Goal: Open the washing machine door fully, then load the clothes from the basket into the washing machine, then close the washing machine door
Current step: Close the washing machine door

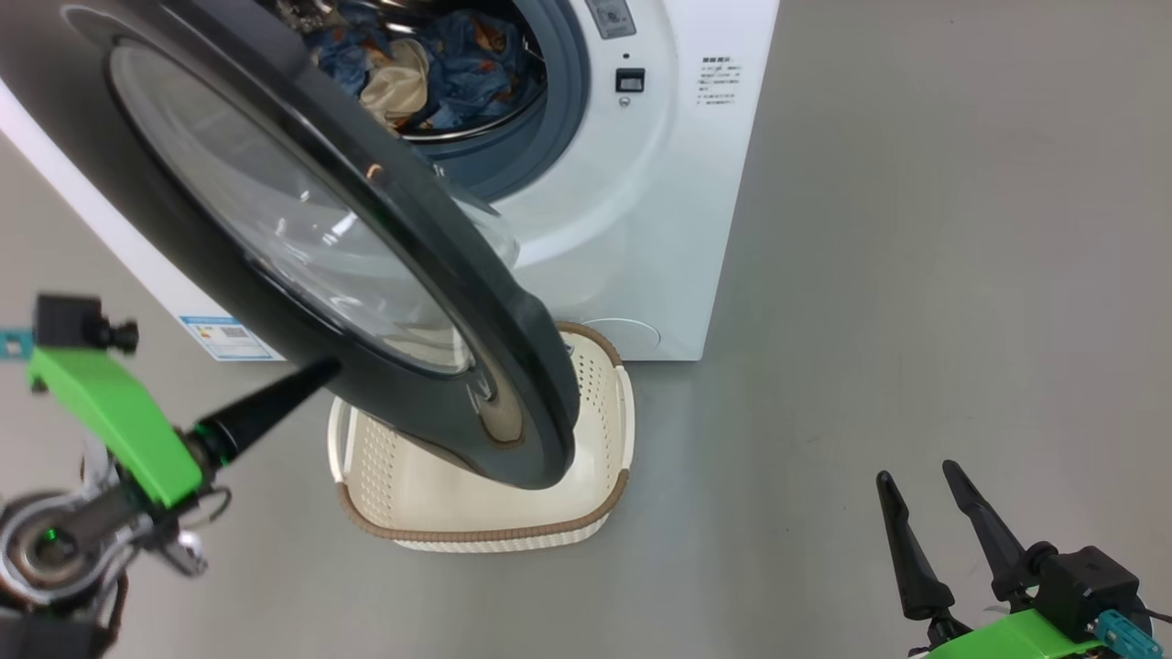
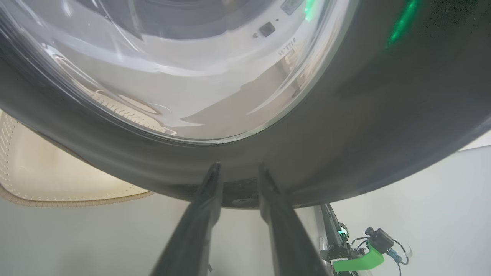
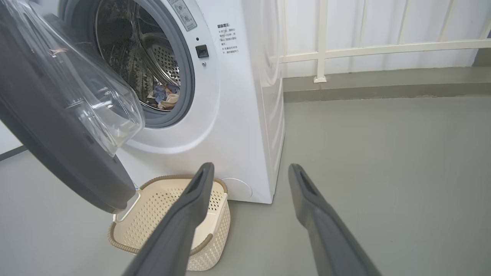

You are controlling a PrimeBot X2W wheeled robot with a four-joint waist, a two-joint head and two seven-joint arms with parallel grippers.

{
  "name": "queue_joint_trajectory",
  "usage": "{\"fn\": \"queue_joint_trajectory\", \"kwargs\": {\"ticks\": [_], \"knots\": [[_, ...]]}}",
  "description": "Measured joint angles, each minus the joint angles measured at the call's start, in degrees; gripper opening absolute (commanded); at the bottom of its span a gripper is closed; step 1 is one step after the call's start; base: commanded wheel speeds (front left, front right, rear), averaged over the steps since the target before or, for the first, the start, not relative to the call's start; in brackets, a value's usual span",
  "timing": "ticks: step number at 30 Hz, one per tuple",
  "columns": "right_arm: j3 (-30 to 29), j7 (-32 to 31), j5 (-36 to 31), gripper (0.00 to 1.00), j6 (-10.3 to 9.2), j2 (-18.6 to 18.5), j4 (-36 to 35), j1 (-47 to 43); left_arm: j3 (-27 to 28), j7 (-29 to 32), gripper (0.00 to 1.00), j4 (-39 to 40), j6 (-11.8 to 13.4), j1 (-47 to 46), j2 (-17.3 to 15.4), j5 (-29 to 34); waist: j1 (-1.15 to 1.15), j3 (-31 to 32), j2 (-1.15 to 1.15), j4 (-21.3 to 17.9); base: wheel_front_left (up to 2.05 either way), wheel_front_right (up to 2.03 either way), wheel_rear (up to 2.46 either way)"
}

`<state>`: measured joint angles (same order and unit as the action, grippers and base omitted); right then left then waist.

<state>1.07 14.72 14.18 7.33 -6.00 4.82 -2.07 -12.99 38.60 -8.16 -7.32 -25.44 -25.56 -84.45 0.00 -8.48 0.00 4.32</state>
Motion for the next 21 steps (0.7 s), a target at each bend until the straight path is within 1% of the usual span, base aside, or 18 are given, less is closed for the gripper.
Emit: {"fn": "queue_joint_trajectory", "kwargs": {"ticks": [1,2,14,21], "knots": [[-0.05,0.0,0.0,1.0,0.0,-0.03,-0.01,-0.03,-0.14,-0.59,0.89,-0.21,0.01,0.85,-0.07,0.05,0.0,0.04,0.0,0.12,0.0,0.0,0.0],[-0.11,0.0,0.01,1.0,0.0,-0.09,-0.01,-0.05,-0.48,-1.07,1.0,-0.37,0.0,1.67,-0.22,0.25,0.0,0.08,0.0,0.24,0.0,0.0,0.0],[-0.52,0.0,0.01,1.0,0.0,-1.27,-0.04,-0.1,-1.92,-13.21,1.0,-4.28,0.0,8.65,-0.59,2.65,0.0,0.37,0.0,0.3,0.0,0.0,0.0],[-1.21,0.0,0.01,1.0,0.0,-1.76,-0.09,-0.27,-3.12,-18.25,1.0,-4.92,0.0,10.65,-1.14,2.55,0.0,0.4,0.0,-0.02,0.0,0.0,0.0]]}}
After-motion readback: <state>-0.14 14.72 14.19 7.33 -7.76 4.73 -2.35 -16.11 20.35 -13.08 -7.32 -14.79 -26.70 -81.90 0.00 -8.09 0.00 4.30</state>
